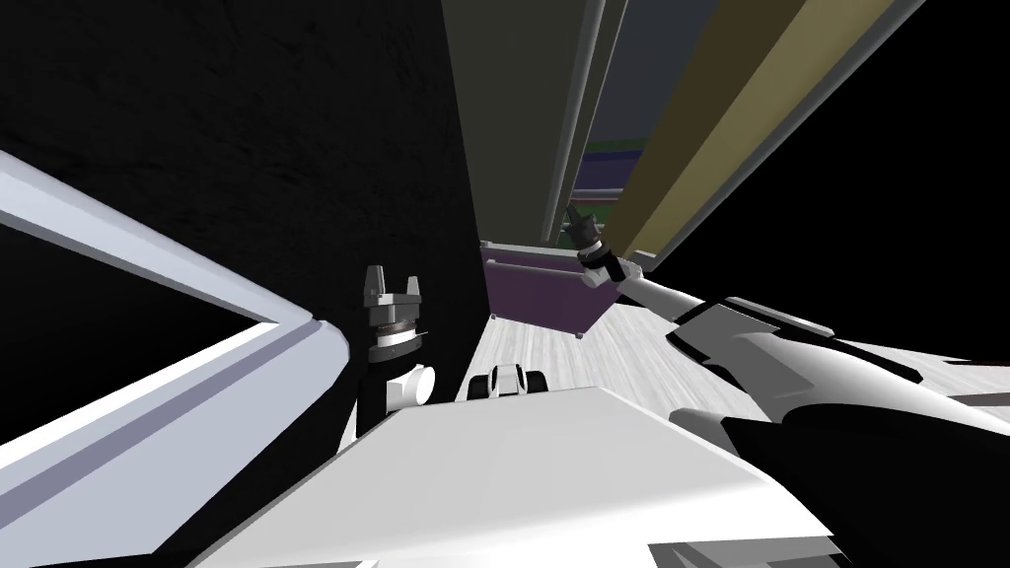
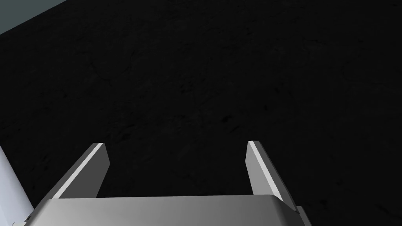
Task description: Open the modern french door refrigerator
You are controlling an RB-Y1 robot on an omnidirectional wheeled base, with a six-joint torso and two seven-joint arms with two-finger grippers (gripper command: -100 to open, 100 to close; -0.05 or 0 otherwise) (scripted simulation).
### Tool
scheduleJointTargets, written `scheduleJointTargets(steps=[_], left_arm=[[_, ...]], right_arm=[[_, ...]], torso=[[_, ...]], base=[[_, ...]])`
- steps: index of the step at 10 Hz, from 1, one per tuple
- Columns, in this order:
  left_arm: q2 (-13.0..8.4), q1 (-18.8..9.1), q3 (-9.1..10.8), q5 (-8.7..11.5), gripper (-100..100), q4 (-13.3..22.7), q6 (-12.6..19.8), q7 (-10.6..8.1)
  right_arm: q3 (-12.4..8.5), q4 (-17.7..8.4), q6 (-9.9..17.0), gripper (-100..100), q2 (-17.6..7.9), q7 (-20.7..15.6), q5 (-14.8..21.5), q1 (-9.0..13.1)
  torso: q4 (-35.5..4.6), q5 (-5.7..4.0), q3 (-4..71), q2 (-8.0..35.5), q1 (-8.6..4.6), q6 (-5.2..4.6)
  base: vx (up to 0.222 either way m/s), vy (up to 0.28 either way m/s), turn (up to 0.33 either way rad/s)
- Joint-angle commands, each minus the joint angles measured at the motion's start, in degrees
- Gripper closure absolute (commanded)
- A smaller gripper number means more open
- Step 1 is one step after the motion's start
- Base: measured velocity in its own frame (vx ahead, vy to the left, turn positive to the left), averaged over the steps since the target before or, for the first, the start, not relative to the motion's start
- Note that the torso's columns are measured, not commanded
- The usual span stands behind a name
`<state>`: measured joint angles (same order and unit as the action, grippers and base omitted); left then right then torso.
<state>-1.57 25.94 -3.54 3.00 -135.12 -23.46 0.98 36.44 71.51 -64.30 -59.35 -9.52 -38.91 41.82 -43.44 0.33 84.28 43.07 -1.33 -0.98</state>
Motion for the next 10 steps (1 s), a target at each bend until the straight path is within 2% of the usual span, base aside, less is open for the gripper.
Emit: scheduleJointTargets(steps=[1,5,6,7,8,9,10], left_arm=[[0.0,0.0,0.00,0.0,0,0.0,0.0,0.00],[0.0,0.0,0.00,0.0,0,0.0,0.0,0.00],[0.0,0.0,0.00,0.0,0,0.0,0.0,0.00],[0.0,0.0,-0.01,0.0,0,0.0,0.0,0.00],[0.0,0.0,0.00,0.0,0,0.0,0.0,0.00],[0.0,0.0,0.01,0.0,0,0.0,0.0,0.00],[0.0,0.0,0.01,0.0,0,0.0,0.0,0.00]], right_arm=[[-1.1,-3.0,2.7,100,-2.5,-0.4,3.5,3.0],[-1.1,-3.0,2.7,100,-2.5,-0.4,3.5,3.0],[1.9,-5.4,5.5,100,-3.8,-2.9,6.3,4.5],[1.9,-7.6,6.2,100,-3.8,-2.9,8.0,6.0],[1.9,-8.2,7.6,100,-3.8,-2.9,9.8,7.3],[1.9,-8.2,8.2,100,-3.8,-2.9,10.0,7.3],[4.8,-10.5,10.6,100,-5.1,-5.3,12.4,9.7]], torso=[[-0.1,0.20,0.2,-0.3,0.15,0.09],[0.5,0.21,0.9,-1.3,0.63,0.71],[0.4,0.20,0.9,-1.2,0.48,0.67],[0.4,0.04,0.6,-0.8,0.23,0.42],[0.4,-0.09,0.3,-0.5,0.21,0.39],[0.8,-0.34,0.3,-0.7,0.57,0.68],[1.1,-0.37,0.4,-1.0,1.03,0.93]], base=[[-0.014,-0.023,-0.051],[0.003,0.000,-0.008],[-0.129,0.003,-0.005],[-0.152,0.000,-0.009],[-0.056,-0.030,-0.068],[0.003,-0.055,-0.041],[-0.099,-0.043,-0.027]])
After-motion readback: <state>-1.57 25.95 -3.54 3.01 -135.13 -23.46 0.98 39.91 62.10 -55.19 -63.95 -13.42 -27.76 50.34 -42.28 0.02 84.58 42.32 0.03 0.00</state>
